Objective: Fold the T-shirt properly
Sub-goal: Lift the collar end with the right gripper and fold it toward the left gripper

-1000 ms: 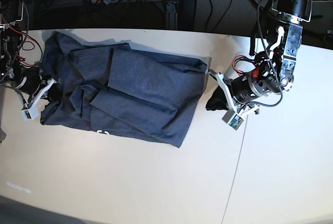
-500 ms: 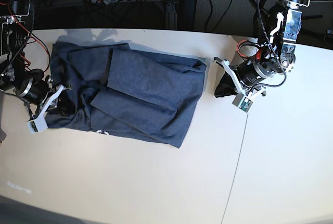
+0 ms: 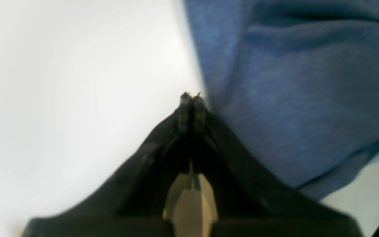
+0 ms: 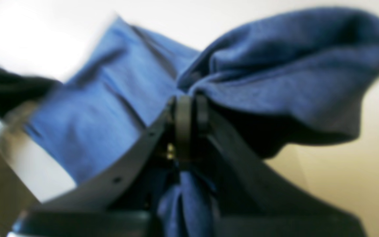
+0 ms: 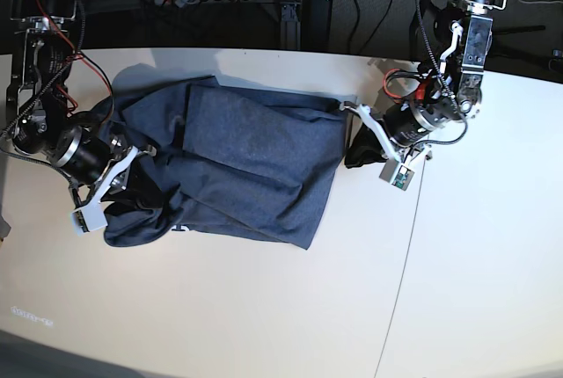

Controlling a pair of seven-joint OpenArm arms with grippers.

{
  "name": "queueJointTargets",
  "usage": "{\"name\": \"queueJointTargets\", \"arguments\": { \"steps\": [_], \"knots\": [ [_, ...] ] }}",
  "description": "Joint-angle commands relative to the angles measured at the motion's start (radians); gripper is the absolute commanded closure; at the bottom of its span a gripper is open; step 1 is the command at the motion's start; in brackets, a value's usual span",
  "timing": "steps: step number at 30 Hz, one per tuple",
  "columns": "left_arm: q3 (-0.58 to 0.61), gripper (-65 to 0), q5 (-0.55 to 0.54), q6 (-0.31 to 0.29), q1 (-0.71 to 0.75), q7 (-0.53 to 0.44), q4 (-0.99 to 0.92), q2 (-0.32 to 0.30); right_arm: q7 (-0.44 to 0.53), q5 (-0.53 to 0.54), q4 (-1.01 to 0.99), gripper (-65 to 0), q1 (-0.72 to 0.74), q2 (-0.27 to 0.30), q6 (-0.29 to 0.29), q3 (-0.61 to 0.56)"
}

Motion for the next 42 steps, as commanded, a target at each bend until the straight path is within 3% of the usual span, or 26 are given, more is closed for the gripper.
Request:
{"name": "queueJointTargets", "arguments": {
  "steps": [1, 6, 10, 17, 22, 28, 33, 42],
  "knots": [
    [0.002, 0.0, 0.028, 0.005, 0.003, 0.048, -0.001, 0.005, 0.024, 0.015, 0.024, 0.0, 0.015, -0.004, 0.061, 0.010],
    [0.012, 0.0, 0.031, 0.005, 0.004, 0.054, -0.002, 0.046, 0.030, -0.024, 0.033, 0.0, 0.042, -0.077, 0.061, 0.006],
    [0.085, 0.0, 0.035, 0.005, 0.006, 0.053, -0.002, 0.046, 0.034, -0.070, 0.034, 0.0, 0.086, -0.122, 0.061, -0.024],
    [0.187, 0.0, 0.090, 0.005, 0.005, 0.022, -0.002, 0.046, 0.059, -0.237, 0.034, 0.0, 0.159, -0.168, 0.060, -0.245],
    [0.156, 0.0, 0.090, 0.005, 0.005, 0.020, -0.002, 0.045, 0.080, -0.406, 0.034, 0.0, 0.173, -0.168, 0.060, -0.417],
    [0.057, 0.0, 0.055, 0.005, 0.005, 0.027, -0.002, 0.045, 0.085, -0.486, 0.031, 0.0, 0.175, -0.171, 0.060, -0.536],
    [0.000, 0.0, 0.005, 0.005, 0.005, 0.061, -0.002, 0.045, 0.100, -0.542, 0.003, 0.0, 0.175, -0.227, 0.059, -0.570],
    [0.002, 0.0, -0.061, 0.005, 0.006, 0.080, -0.002, 0.045, 0.114, -0.570, -0.053, 0.0, 0.178, -0.328, 0.059, -0.570]
  ]
}}
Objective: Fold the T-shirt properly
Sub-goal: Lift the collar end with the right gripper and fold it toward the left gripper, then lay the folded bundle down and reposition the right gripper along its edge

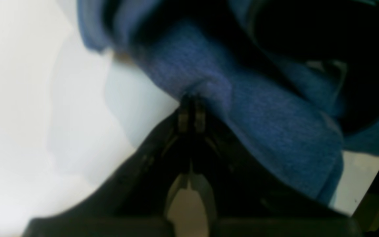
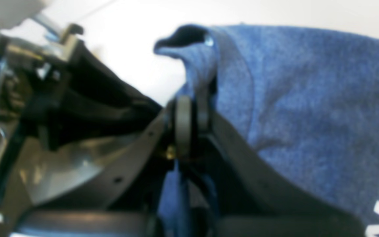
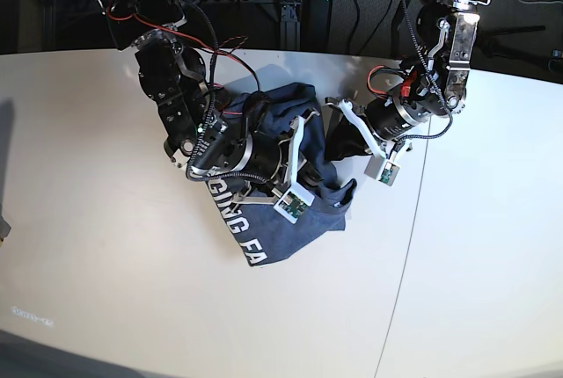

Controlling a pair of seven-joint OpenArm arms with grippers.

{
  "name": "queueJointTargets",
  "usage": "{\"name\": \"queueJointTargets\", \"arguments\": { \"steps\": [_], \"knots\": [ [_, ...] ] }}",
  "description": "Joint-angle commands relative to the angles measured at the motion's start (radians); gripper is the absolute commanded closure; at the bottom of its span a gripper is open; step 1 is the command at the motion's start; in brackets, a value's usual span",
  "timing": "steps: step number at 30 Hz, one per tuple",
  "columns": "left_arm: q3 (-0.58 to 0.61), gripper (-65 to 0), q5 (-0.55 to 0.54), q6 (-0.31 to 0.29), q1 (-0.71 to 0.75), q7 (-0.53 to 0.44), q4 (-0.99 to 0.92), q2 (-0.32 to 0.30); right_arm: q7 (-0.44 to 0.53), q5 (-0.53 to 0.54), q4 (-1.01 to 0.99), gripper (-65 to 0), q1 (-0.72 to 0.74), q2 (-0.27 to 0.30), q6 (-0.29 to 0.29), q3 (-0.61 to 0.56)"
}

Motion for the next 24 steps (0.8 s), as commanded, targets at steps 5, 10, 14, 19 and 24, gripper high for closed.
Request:
{"name": "queueJointTargets", "arguments": {
  "steps": [5, 10, 14, 19, 24],
  "knots": [
    [-0.005, 0.0, 0.018, 0.009, 0.000, 0.061, 0.004, -0.014, 0.027, 0.016, 0.009, 0.0, 0.022, -0.026, 0.059, 0.001],
    [-0.046, 0.0, -0.097, -0.013, 0.002, 0.073, 0.018, -0.071, 0.027, 0.033, 0.009, 0.0, 0.021, -0.026, 0.059, 0.001],
    [-0.116, 0.0, -0.129, -0.037, 0.001, 0.126, 0.037, -0.084, 0.027, 0.074, -0.003, 0.0, 0.022, -0.030, 0.059, 0.001],
    [-0.199, 0.0, -0.140, -0.039, 0.001, 0.131, 0.039, -0.089, 0.051, 0.090, -0.084, 0.0, 0.022, -0.070, 0.060, 0.001],
    [-0.236, 0.0, -0.158, -0.039, 0.000, 0.132, 0.039, -0.095, 0.102, 0.096, -0.132, -22.3, 0.023, -0.100, 0.060, -0.003]
  ]
}}
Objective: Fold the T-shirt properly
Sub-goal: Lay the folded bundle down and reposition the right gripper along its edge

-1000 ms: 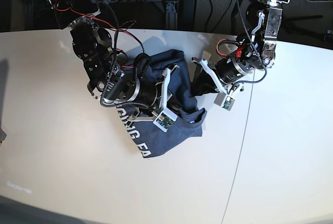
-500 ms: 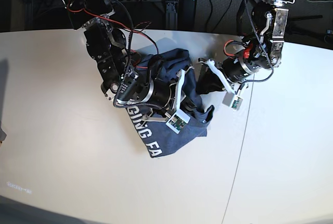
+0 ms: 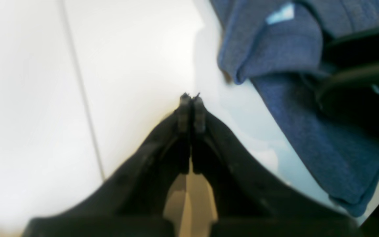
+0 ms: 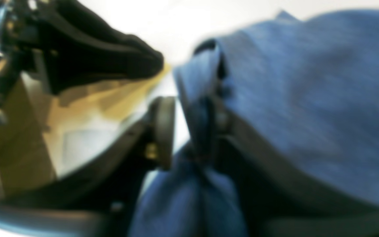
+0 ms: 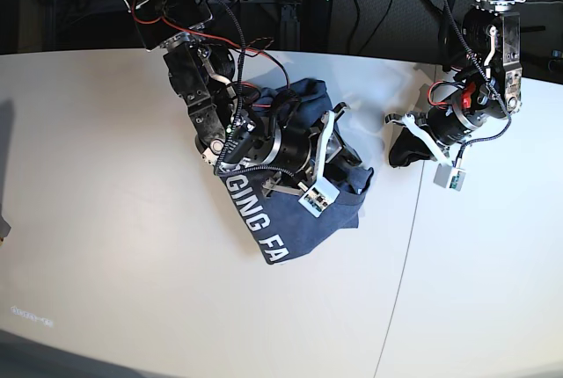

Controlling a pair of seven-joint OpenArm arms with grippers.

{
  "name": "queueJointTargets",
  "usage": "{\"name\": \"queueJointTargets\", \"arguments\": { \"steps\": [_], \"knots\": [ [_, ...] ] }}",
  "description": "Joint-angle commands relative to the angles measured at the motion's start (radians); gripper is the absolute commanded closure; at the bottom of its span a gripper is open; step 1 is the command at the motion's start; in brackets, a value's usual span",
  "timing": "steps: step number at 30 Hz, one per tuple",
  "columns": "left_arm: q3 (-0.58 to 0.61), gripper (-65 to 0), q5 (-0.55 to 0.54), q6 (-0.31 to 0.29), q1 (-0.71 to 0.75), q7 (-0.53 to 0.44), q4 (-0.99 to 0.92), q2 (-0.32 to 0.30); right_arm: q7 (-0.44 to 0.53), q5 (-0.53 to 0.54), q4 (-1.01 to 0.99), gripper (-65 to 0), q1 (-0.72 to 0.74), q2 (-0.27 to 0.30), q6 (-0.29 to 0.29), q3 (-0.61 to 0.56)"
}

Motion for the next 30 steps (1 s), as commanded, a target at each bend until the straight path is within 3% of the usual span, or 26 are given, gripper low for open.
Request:
{"name": "queueJointTargets", "arguments": {
  "steps": [1, 7, 12, 16, 21, 26, 30],
  "knots": [
    [-0.003, 0.0, -0.019, -0.017, -0.010, -0.011, 0.015, -0.006, 0.029, 0.036, 0.017, -23.2, 0.023, -0.006, 0.060, -0.002],
    [-0.003, 0.0, -0.019, -0.017, -0.010, -0.006, 0.015, -0.006, 0.029, 0.169, 0.021, -23.1, 0.029, -0.007, 0.061, -0.055],
    [-0.003, 0.0, -0.019, -0.017, -0.010, -0.003, 0.015, -0.006, 0.029, 0.188, 0.071, -21.0, 0.062, -0.021, 0.060, -0.058],
    [-0.003, 0.0, -0.019, -0.017, -0.008, 0.005, 0.015, -0.006, 0.021, 0.112, 0.119, 0.0, 0.111, -0.019, 0.060, -0.026],
    [-0.003, 0.0, -0.019, -0.018, -0.006, 0.031, 0.015, -0.006, -0.093, -0.025, 0.123, 0.0, 0.161, -0.010, 0.060, 0.074],
    [-0.003, 0.0, -0.019, -0.020, -0.005, 0.032, 0.015, -0.006, -0.109, -0.013, 0.123, 0.0, 0.158, 0.103, 0.060, 0.159],
    [-0.003, 0.0, -0.020, -0.021, -0.004, 0.029, 0.015, -0.015, -0.181, 0.167, 0.124, 0.0, 0.157, 0.238, 0.060, 0.178]
  ]
}}
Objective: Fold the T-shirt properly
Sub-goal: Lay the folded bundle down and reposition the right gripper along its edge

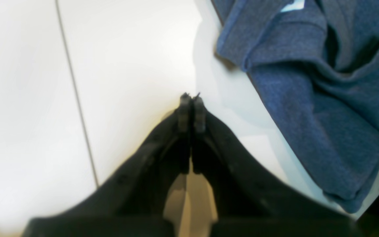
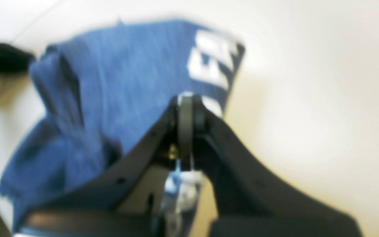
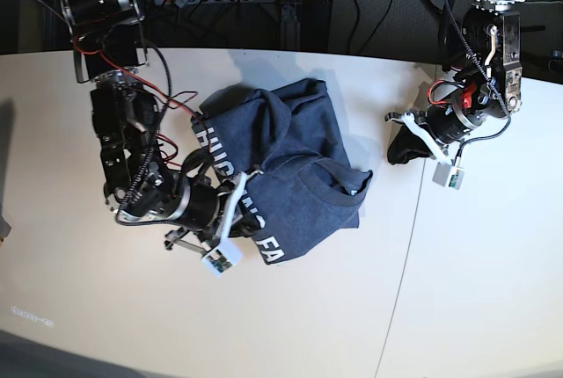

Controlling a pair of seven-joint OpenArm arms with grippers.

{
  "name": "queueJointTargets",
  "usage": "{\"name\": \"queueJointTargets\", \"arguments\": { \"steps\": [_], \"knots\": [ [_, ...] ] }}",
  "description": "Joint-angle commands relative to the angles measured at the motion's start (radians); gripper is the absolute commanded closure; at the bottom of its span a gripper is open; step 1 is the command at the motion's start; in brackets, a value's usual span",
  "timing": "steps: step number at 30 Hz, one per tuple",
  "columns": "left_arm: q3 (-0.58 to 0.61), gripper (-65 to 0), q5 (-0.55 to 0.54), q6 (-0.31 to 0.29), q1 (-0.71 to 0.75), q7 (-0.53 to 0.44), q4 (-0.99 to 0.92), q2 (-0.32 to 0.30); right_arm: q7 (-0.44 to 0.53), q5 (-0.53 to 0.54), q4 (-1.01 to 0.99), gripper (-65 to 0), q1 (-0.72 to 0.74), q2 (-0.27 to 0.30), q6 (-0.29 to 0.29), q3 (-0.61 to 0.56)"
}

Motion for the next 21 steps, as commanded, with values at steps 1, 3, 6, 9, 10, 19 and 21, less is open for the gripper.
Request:
{"name": "queueJointTargets", "arguments": {
  "steps": [1, 3, 6, 9, 10, 19, 21],
  "knots": [
    [-0.004, 0.0, -0.002, -0.018, -0.008, 0.000, 0.014, -0.012, 0.004, 0.069, 0.018, 0.0, 0.026, 0.030, 0.060, 0.005],
    [-0.004, 0.0, -0.002, -0.019, -0.008, -0.012, 0.014, -0.015, -0.009, 0.122, 0.018, 0.0, 0.016, 0.061, 0.061, 0.005],
    [-0.004, 0.0, -0.002, -0.019, -0.008, -0.017, 0.014, -0.014, -0.005, 0.135, 0.018, 0.0, -0.012, 0.065, 0.061, 0.004],
    [-0.004, 0.0, -0.002, -0.019, -0.008, -0.018, 0.014, -0.014, -0.005, 0.144, 0.017, 0.0, -0.039, 0.065, 0.061, 0.002],
    [-0.004, 0.0, -0.002, -0.019, -0.008, -0.018, 0.014, -0.015, -0.003, 0.144, 0.017, 0.0, -0.044, 0.065, 0.061, 0.002],
    [-0.004, 0.0, -0.002, -0.019, -0.008, -0.019, 0.014, -0.014, -0.003, 0.170, 0.017, 0.0, -0.076, 0.050, 0.061, -0.065],
    [-0.004, 0.0, -0.002, -0.019, -0.008, -0.019, 0.014, -0.014, -0.006, 0.170, 0.017, 0.0, -0.076, 0.035, 0.061, -0.101]
  ]
}}
